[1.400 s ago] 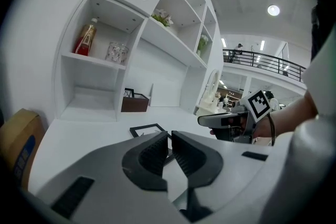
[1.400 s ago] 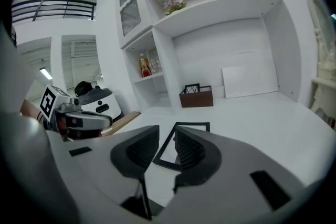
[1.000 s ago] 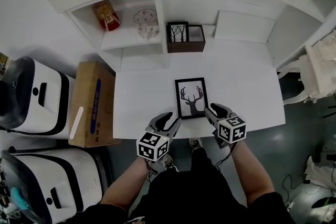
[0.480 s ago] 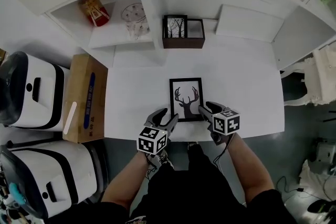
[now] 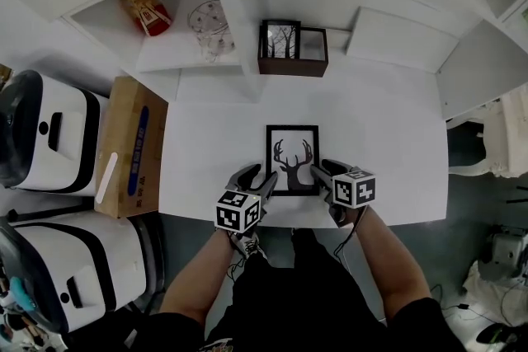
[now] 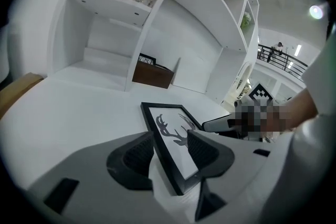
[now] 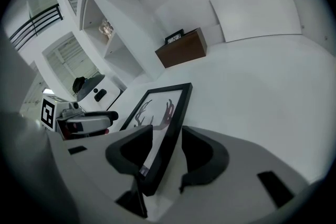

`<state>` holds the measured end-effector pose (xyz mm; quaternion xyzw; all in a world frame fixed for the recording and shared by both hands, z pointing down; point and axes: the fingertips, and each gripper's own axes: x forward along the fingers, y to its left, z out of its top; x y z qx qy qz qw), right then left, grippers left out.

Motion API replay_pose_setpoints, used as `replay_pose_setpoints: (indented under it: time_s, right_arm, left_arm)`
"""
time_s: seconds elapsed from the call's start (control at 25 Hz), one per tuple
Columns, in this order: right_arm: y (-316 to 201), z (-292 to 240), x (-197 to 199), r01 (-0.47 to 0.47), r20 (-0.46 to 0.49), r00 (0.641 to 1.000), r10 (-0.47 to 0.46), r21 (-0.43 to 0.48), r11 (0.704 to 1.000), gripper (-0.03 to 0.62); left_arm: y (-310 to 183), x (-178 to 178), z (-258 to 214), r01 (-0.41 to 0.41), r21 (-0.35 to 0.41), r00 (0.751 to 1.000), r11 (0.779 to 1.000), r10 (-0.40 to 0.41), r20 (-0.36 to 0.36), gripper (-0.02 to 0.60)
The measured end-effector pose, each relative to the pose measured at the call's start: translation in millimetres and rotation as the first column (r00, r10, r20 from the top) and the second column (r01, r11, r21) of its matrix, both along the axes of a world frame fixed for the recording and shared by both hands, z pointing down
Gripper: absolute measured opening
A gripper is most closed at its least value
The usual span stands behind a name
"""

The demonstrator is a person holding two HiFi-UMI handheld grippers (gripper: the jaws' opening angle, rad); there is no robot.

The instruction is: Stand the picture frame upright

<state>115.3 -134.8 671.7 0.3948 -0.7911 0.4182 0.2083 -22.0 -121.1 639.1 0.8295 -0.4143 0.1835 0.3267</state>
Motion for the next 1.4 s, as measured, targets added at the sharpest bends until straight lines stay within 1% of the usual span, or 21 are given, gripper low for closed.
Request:
replay_pose_setpoints:
  time_s: [0.08,0.24,0.44,0.64,0.72,0.8,0.92,1.04,1.16,1.28,1.4]
  right_arm:
    - [-3,3,-1,0.005,-0.002,1.0,-0.005,-0.007,1.0,0.167]
    - [-14,4,-1,-0.014,0.006,1.0,0.014,-0.029,0.999,0.167]
    - [-24,5,-3,-0.018,0.017,1.0,0.019,-0.067,0.998,0.164]
    - [-26,6,-4,-0.012,0.01,1.0,0.013,-0.081,0.997,0.146]
    - [-26,6,-6,-0.012,0.018,1.0,0.014,-0.083,0.996,0.146]
    - [-26,5,-7,-0.021,0.033,0.999,0.024,-0.092,0.996,0.146]
    - [-27,5,-6,-0.056,0.083,0.994,0.067,-0.127,0.99,0.146]
    - [-25,4,-7,-0.084,0.158,0.981,0.112,-0.175,0.981,0.146]
    - [-23,1,-9,-0.093,0.213,0.968,0.135,-0.195,0.976,0.146]
    - [-22,-1,-8,-0.126,0.288,0.938,0.192,-0.231,0.965,0.141]
    - [-21,-4,-5,-0.159,0.365,0.897,0.251,-0.263,0.952,0.11]
  left_arm:
    - [-5,0,3,0.01,-0.011,1.0,1.0,-0.01,-0.007,0.199]
    - [-15,-3,12,0.017,-0.039,1.0,0.999,-0.017,0.003,0.201]
    - [-25,-1,20,0.011,-0.077,1.0,0.997,-0.011,-0.005,0.201]
    - [-30,4,24,-0.021,-0.089,0.999,0.996,0.024,0.025,0.201]
    - [-30,9,26,-0.045,-0.092,0.998,0.995,0.049,0.04,0.201]
    - [-30,13,27,-0.051,-0.096,0.997,0.994,0.056,0.05,0.201]
    - [-31,13,27,-0.034,-0.102,0.998,0.994,0.038,0.044,0.201]
    - [-34,11,24,0.0,-0.109,1.0,0.994,0.001,0.005,0.201]
    - [-38,6,23,0.031,-0.12,0.999,0.992,-0.034,-0.024,0.201]
    - [-39,4,21,0.049,-0.119,0.998,0.992,-0.055,-0.043,0.201]
    - [-40,2,18,0.065,-0.116,0.995,0.991,-0.073,-0.067,0.201]
